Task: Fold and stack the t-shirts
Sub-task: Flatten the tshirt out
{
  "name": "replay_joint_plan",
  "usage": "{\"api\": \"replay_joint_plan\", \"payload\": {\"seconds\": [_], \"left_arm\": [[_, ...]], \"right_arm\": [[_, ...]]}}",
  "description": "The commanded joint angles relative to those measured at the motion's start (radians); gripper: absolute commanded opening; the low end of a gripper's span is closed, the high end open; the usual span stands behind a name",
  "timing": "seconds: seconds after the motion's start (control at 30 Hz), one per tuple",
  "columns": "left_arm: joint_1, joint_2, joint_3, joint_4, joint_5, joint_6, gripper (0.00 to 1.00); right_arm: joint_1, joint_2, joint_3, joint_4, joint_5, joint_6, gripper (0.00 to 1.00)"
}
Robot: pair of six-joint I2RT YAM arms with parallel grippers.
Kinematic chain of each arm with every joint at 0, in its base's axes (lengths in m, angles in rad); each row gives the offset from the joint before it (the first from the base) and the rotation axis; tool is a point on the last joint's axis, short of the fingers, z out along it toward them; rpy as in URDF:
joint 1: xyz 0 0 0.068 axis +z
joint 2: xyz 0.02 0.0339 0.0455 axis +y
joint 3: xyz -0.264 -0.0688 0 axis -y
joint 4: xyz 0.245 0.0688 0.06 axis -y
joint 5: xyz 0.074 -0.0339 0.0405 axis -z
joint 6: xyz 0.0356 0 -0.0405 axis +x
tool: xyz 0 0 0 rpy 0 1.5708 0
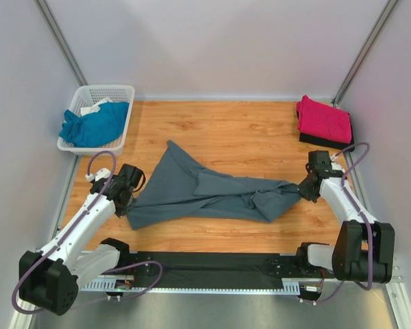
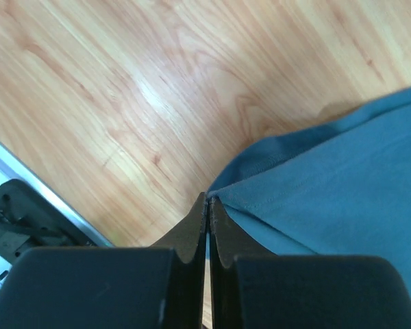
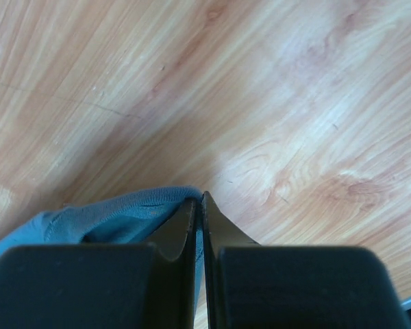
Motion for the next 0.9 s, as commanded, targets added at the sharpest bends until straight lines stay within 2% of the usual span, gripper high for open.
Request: {"api": "replay_joint_plan", "payload": {"seconds": [0.0, 0.27, 0.4, 0.5, 0.57, 0.63, 0.67, 0.7, 0.73, 0.77, 0.8, 0.87], "left_arm": [[0.003, -0.073, 0.085, -0.136, -0.138, -0.065, 0.00], [0.005, -0.185, 0.170, -0.297, -0.247, -0.125, 0.00], [0.005, -0.187, 0.124, -0.285, -0.162, -0.113, 0.00], [0.005, -0.196, 0.049, -0.209, -0.095, -0.055, 0.00], [0.005, -0.199, 0.011, -0.183, -0.069, -0.045, 0.00], [0.005, -0.199, 0.010, -0.172, -0.062, -0.026, 0.00], [0.005, -0.198, 0.024, -0.149, -0.057, 0.015, 0.05], [0.005, -0.198, 0.032, -0.131, -0.039, 0.043, 0.30], [0.005, -0.198, 0.042, -0.106, -0.025, 0.085, 0.45], [0.005, -0.196, 0.068, -0.068, -0.014, 0.114, 0.67], [0.005, -0.193, 0.082, -0.051, 0.003, 0.163, 0.95], [0.005, -0.186, 0.133, 0.009, 0.014, 0.210, 0.99]], "right_arm": [[-0.068, -0.069, -0.015, 0.021, 0.022, 0.020, 0.00], [-0.100, -0.076, -0.015, 0.039, 0.016, -0.018, 0.00], [-0.107, 0.009, -0.006, 0.085, -0.073, -0.021, 0.00], [-0.107, 0.051, 0.009, 0.078, -0.093, -0.034, 0.00], [-0.107, 0.059, 0.015, 0.067, -0.094, -0.037, 0.06], [-0.107, 0.022, 0.015, 0.064, -0.108, -0.043, 0.27], [-0.107, 0.007, 0.020, 0.061, -0.113, -0.050, 0.42], [-0.107, -0.013, 0.038, 0.041, -0.117, -0.053, 0.76], [-0.105, -0.029, 0.061, 0.024, -0.119, -0.060, 0.85], [-0.105, -0.059, 0.085, 0.004, -0.119, -0.078, 0.92], [-0.099, -0.075, 0.142, -0.027, -0.120, -0.093, 0.99], [-0.087, -0.114, 0.202, -0.051, -0.122, -0.124, 1.00]]}}
